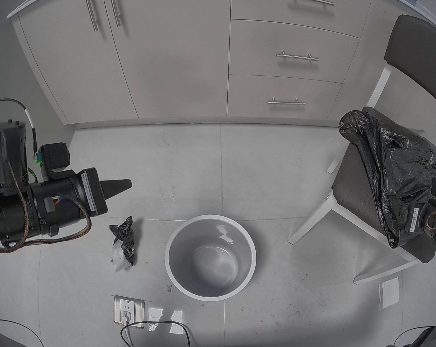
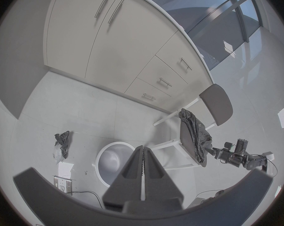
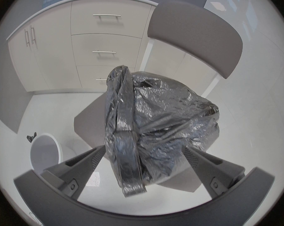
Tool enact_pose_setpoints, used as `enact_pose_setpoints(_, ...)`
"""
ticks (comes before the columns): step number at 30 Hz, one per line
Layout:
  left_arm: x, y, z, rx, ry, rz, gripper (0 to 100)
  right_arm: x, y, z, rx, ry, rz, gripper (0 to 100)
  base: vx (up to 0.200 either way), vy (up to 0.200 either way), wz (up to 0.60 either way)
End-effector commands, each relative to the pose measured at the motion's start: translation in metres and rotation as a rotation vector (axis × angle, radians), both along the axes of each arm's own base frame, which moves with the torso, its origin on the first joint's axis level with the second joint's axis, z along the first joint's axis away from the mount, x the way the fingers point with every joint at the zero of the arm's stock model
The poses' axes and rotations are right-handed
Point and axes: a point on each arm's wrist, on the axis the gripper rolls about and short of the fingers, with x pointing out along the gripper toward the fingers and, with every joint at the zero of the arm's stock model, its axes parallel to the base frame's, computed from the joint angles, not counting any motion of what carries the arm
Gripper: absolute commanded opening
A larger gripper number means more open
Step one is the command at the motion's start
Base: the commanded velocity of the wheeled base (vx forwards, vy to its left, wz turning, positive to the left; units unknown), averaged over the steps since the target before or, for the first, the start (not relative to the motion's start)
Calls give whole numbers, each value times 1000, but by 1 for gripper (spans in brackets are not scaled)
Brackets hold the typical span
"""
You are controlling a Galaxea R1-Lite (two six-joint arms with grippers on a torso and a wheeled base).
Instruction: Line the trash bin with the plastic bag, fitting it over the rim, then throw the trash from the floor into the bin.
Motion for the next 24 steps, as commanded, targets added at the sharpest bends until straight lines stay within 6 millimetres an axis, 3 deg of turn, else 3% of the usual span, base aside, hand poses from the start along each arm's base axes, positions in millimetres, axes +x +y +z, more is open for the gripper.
enact_pose_setpoints(1, 6, -3, -2, 4, 10, -2, 0, -23, -7, -7, 6, -3, 1, 100, 0, 0, 0)
enact_pose_setpoints(8, 17, -8, -9, 20, 41, -1, 0, -23, -4, -31, 30, 82, -2, 100, 0, 0, 0)
enact_pose_setpoints(13, 25, -12, -15, 21, 42, 0, 0, -8, 0, -43, 78, 109, -20, 100, 0, 0, 0)
enact_pose_setpoints(24, 30, -14, -5, -2, -19, 0, 0, 14, 4, -37, 63, 28, -27, 100, 0, 0, 0)
